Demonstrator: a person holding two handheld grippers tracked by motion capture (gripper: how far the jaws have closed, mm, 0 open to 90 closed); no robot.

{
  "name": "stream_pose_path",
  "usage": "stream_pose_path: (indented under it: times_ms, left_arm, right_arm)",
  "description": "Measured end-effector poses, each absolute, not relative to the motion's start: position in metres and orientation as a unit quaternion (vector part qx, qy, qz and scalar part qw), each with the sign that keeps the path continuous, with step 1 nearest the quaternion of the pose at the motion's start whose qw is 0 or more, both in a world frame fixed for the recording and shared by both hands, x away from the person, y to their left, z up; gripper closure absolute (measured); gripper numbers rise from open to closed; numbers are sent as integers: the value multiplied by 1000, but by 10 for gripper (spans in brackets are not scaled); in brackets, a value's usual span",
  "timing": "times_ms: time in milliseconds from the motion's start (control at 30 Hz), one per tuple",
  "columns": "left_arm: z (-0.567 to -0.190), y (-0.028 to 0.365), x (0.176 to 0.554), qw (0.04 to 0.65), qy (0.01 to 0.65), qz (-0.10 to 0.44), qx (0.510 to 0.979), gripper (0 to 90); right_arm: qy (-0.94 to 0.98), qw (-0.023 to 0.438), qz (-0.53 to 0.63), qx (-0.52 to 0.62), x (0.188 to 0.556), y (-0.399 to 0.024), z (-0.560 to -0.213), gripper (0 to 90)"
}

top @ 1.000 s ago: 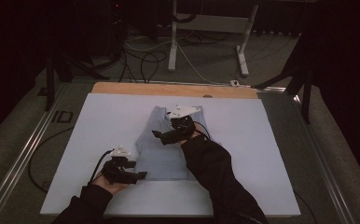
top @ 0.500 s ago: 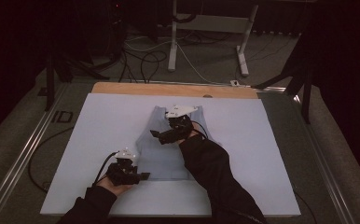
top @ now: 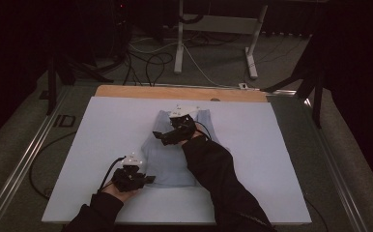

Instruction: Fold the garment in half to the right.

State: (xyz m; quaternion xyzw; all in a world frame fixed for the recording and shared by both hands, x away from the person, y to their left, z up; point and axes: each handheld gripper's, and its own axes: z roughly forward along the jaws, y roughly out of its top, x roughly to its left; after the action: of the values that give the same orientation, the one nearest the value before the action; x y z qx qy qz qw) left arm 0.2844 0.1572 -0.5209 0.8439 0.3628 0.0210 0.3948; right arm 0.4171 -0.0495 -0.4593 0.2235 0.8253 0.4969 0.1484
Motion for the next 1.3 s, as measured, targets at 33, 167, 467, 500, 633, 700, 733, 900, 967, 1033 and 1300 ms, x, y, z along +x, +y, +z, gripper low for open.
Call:
stream_pose_path:
  times_ms: [33,167,467,500,633,700,733,900,967,1033,1300]
  left_arm:
    - [-521,157,284,394,365,20,843,859]
    - [-519,157,284,393,365,20,844,859]
    - [-516,155,281,405,357,14,842,860]
    - [-516,155,281,404,353,18,843,860]
    - [-515,155,279,406,352,21,843,860]
    - [-515,155,280,406,351,21,843,860]
    - [-515,155,279,406,352,22,843,860]
    - [-513,156,279,409,358,25,839,861]
    - [-512,157,279,411,359,24,837,861]
    - [-511,156,279,415,357,23,837,861]
    - [-509,157,280,426,357,20,831,861]
  right_arm:
    - [827,149,494,223,418,-48,-460,86]
    - [828,146,493,223,426,-42,-460,86]
    - [824,135,493,243,448,-37,-461,86]
    - [824,135,492,246,450,-35,-461,86]
    - [822,142,483,267,462,-29,-463,85]
    - [825,144,473,274,469,-26,-465,85]
    - [825,145,469,280,471,-24,-466,86]
    - [830,138,444,307,487,-17,-474,148]
    - [831,136,438,315,493,-15,-477,188]
    - [832,141,429,322,497,-13,-479,240]
    - [841,152,385,348,508,-3,-492,383]
